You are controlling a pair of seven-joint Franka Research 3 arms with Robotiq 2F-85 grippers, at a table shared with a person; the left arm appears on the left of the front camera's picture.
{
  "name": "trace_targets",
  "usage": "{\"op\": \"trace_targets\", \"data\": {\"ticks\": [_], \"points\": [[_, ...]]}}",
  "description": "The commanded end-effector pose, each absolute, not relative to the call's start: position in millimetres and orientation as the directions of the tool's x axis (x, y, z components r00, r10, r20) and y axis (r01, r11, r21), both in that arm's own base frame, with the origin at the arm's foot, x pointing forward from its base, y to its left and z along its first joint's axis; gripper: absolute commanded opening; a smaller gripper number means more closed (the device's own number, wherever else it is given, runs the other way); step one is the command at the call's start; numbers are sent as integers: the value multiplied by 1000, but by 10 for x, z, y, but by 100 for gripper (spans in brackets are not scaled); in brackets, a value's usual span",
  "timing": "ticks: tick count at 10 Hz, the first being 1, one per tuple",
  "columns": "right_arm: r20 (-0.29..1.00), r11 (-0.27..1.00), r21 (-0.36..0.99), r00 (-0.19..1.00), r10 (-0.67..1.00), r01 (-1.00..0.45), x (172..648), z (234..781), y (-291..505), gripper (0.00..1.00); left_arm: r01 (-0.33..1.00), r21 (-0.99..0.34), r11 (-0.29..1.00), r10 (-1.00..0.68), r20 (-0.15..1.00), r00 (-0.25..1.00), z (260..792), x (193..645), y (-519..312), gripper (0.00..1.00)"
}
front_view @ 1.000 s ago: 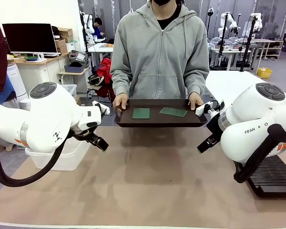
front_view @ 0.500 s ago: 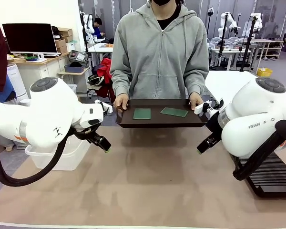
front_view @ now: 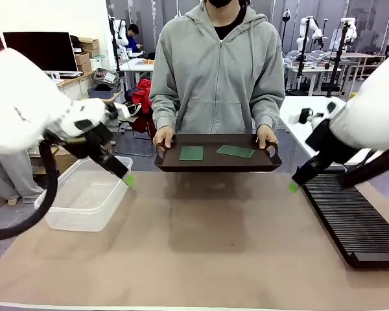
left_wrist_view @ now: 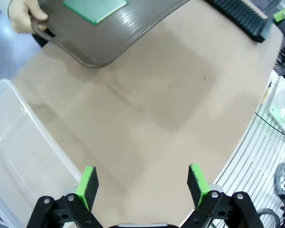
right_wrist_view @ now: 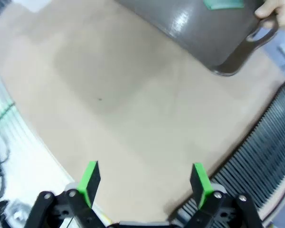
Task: Sort PCBs into racks and boxes based on the side picked up.
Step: Pick up the Blank PCB handed by the Human.
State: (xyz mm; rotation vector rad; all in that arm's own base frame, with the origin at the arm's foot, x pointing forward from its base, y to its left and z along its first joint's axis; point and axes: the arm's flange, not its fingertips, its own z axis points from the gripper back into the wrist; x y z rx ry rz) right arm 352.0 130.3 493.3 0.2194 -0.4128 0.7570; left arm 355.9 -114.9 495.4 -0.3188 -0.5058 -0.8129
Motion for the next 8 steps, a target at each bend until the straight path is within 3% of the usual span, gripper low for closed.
{"op": "trace_targets", "data": {"ticks": [1, 3, 6, 7, 8], "points": [[454, 667, 76, 621, 639, -741, 3601, 5361, 1065, 100, 782, -73, 618, -616, 574, 540, 5163, 3671, -998, 100], [471, 641, 80, 596, 651, -764, 3558, 5665, 900, 100, 815, -38, 579, -636, 604, 480, 5394, 3683, -845, 100], [555, 680, 34, 580, 597, -733, 3579, 5727, 820, 100, 728, 122, 675, -617, 635, 466, 5403, 3714, -793, 100], [502, 653, 54, 585, 636, -756, 3529, 5904, 793, 100, 787, 15, 616, -624, 618, 477, 5560, 3668, -820, 100], [502, 653, 54, 585, 636, -756, 3529, 5904, 793, 100, 787, 15, 616, -624, 618, 477, 5560, 3668, -820, 100]]}}
